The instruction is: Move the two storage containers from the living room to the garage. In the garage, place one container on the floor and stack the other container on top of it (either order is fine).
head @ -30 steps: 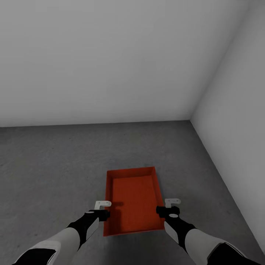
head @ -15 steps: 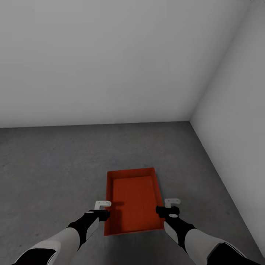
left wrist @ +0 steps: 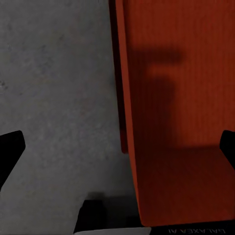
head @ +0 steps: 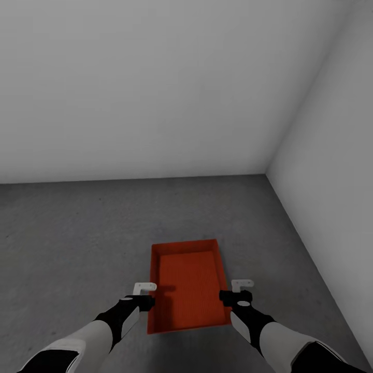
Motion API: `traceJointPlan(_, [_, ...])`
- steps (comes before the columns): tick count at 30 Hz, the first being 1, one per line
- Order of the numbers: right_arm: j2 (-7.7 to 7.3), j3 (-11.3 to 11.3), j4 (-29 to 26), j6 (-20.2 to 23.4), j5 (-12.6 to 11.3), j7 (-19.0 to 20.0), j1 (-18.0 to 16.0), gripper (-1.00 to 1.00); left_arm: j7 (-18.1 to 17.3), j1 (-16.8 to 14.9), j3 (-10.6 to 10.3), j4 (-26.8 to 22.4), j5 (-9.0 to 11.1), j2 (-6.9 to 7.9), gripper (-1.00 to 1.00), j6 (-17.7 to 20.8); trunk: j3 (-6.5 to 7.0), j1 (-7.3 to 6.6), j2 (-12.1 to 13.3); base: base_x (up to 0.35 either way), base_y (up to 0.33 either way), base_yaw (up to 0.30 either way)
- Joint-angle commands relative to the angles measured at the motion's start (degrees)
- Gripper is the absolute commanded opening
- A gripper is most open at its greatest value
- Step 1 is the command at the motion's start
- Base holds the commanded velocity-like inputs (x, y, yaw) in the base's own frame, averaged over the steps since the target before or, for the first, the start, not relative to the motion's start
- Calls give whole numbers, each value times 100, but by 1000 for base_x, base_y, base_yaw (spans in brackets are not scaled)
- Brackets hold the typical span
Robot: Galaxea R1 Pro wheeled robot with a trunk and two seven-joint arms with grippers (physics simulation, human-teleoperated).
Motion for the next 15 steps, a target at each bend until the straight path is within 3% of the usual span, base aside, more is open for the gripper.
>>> traceJointPlan(1, [-2, 46, 4, -23, -61, -17, -3, 100, 23, 0, -15, -8, 5, -1, 100, 25, 5, 0, -3, 0, 0, 0])
traceJointPlan(15, [-15, 48, 4, -23, -61, -15, -3, 100, 12, 0, -21, -8, -26, 5, 100, 11, 131, 0, -3, 0, 0, 0])
